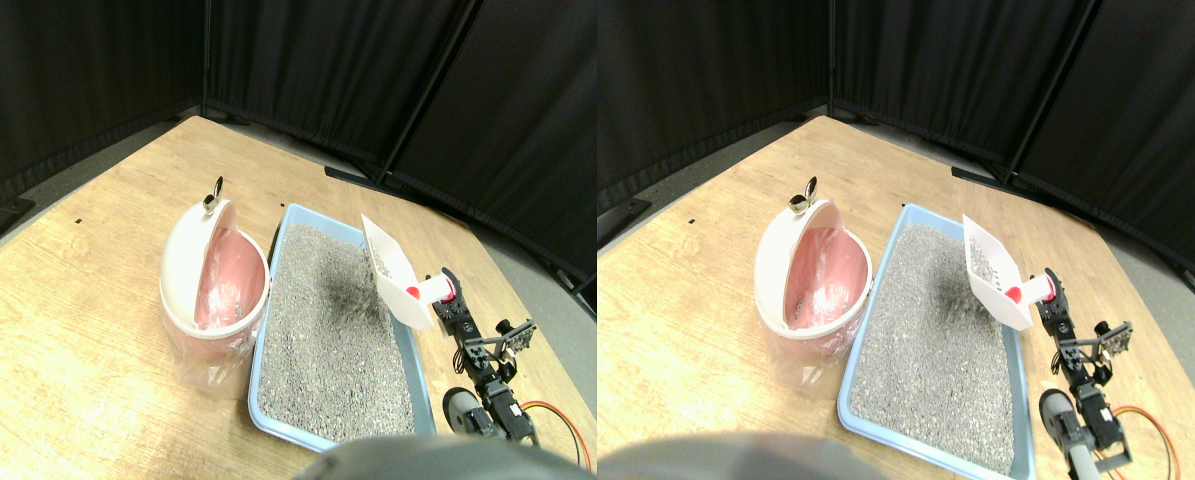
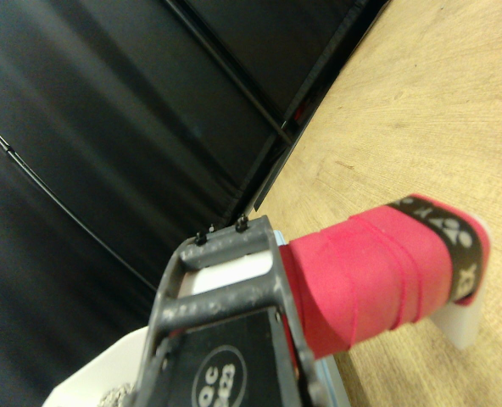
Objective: Scoop (unimanual)
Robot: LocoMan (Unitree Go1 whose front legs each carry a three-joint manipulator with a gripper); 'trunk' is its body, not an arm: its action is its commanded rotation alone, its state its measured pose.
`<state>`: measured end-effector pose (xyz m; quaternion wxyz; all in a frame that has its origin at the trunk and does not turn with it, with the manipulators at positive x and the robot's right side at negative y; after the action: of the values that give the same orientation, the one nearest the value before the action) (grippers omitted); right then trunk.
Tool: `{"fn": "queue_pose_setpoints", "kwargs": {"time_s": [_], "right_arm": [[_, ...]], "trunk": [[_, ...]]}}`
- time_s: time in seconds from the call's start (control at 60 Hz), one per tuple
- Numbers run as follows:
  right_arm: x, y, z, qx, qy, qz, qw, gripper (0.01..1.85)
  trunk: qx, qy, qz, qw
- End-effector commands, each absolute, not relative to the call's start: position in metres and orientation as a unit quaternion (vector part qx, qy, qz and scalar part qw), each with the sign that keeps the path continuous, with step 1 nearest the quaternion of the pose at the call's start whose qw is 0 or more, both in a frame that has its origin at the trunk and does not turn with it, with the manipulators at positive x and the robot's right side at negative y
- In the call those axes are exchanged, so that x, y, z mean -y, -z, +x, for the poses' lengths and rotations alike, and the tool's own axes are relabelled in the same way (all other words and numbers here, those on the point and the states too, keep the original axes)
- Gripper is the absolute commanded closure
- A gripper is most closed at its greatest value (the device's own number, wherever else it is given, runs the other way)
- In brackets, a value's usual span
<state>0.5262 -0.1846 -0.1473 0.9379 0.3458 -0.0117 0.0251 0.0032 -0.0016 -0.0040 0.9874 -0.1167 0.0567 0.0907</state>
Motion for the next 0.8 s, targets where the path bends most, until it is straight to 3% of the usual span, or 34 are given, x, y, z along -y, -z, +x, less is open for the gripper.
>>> {"fn": "queue_pose_setpoints", "kwargs": {"time_s": [0.017, 0.233, 0.4, 0.8], "right_arm": [[0.179, 0.134, 0.527, 0.045, -0.018, 0.416, 0.908, 1.8], [0.175, 0.129, 0.532, 0.035, -0.032, 0.451, 0.891, 1.8], [0.171, 0.125, 0.533, 0.021, -0.033, 0.426, 0.904, 1.8], [0.159, 0.113, 0.535, 0.0, -0.035, 0.543, 0.839, 1.8]], "trunk": [[-0.044, -0.091, -0.118, 0.9878], [-0.046, -0.094, -0.122, 0.987], [-0.046, -0.097, -0.125, 0.9863], [-0.045, -0.101, -0.129, 0.9855]]}}
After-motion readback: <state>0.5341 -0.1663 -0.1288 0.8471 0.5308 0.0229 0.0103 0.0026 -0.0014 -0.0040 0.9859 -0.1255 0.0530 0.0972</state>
